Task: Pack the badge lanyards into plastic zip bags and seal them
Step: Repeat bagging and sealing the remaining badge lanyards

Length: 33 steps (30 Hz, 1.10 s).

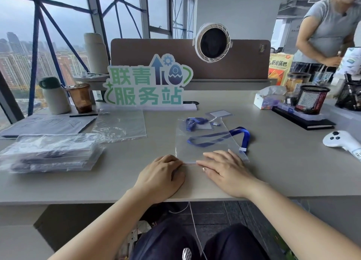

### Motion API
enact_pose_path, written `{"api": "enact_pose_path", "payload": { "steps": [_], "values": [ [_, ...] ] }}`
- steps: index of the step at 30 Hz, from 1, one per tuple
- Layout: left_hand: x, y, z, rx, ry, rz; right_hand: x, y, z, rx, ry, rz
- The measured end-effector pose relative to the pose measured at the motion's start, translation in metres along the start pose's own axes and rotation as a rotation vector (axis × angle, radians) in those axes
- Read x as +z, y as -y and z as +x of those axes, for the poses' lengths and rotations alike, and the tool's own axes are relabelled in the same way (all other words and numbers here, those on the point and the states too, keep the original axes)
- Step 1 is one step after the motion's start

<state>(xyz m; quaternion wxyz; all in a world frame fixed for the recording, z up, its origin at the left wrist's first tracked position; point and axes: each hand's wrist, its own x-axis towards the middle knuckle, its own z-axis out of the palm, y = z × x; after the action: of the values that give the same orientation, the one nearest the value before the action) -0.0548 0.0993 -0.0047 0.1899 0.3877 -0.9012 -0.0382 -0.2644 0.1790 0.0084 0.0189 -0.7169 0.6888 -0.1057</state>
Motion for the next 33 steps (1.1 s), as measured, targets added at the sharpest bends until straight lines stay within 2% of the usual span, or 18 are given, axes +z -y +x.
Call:
{"api": "enact_pose_path", "payload": {
  "steps": [11, 23, 33],
  "values": [
    [0.002, 0.003, -0.001, -0.002, -0.025, -0.011, -0.013, -0.052, -0.040, 0.152, -0.008, -0.018],
    [0.003, 0.002, 0.002, -0.031, -0.001, -0.007, -0.013, -0.067, -0.054, 0.292, -0.137, -0.050],
    [-0.006, -0.008, 0.012, -0.113, -0.002, -0.078, -0.026, -0.071, -0.034, 0.212, -0.285, -0.092]
  ]
}}
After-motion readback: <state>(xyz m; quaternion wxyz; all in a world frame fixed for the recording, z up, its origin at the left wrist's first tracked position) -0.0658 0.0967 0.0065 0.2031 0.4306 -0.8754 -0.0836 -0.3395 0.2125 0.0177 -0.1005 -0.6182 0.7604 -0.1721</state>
